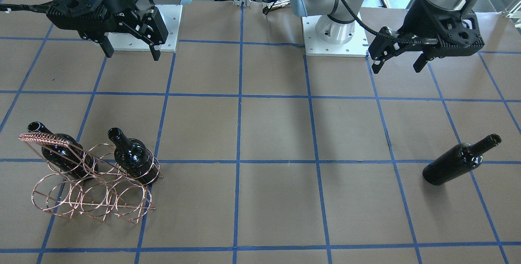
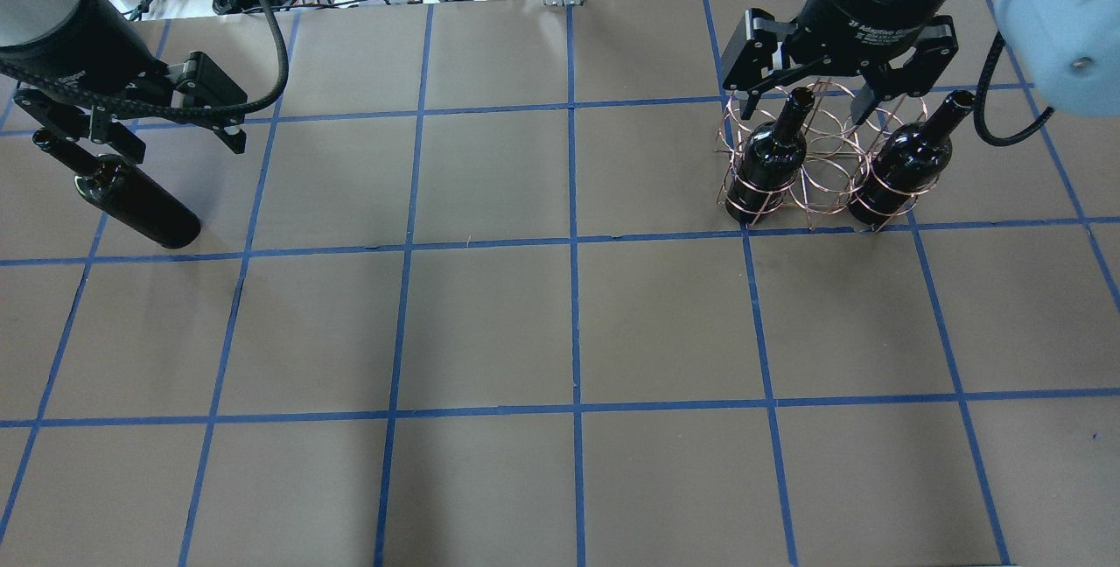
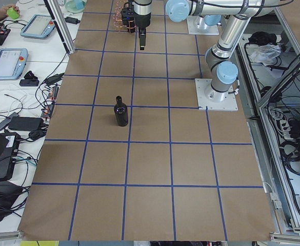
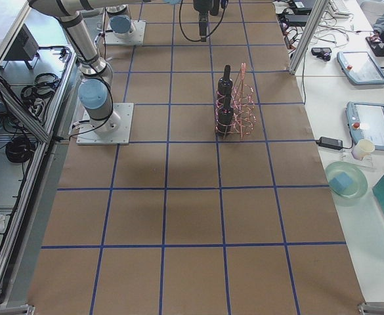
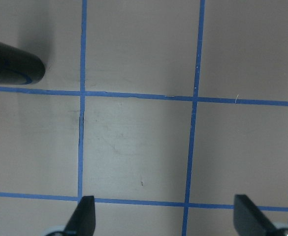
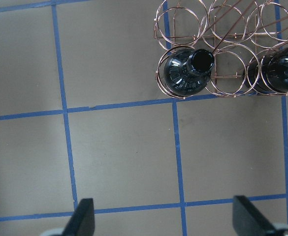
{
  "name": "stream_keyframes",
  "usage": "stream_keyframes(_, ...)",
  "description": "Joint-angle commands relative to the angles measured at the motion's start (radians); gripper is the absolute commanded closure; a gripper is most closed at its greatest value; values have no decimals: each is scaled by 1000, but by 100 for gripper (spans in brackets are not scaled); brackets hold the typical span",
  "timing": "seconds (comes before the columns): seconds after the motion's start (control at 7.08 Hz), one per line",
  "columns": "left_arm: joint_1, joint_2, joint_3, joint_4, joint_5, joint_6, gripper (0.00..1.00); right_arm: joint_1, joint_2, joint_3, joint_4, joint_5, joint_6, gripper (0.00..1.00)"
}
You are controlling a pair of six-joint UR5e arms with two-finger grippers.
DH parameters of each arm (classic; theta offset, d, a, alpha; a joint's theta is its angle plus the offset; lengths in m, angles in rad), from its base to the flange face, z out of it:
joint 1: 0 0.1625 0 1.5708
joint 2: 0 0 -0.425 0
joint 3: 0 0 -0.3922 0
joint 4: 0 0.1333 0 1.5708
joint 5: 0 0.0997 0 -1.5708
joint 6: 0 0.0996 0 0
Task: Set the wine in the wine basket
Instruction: 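Close the left gripper around the bottle neck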
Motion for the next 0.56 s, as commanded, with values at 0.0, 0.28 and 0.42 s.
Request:
stream_keyframes(0.0, -25, 2, -1, 0, -2, -13, 0, 0, 0, 2, 0, 0, 0, 0)
stream_keyframes(0.28, 3, -4, 16, 12, 12, 105, 0, 0, 0, 2, -1, 0, 0, 0)
stream_keyframes(0.42, 66, -18, 19, 46, 11, 186, 0, 0, 0, 2, -1, 0, 0, 0)
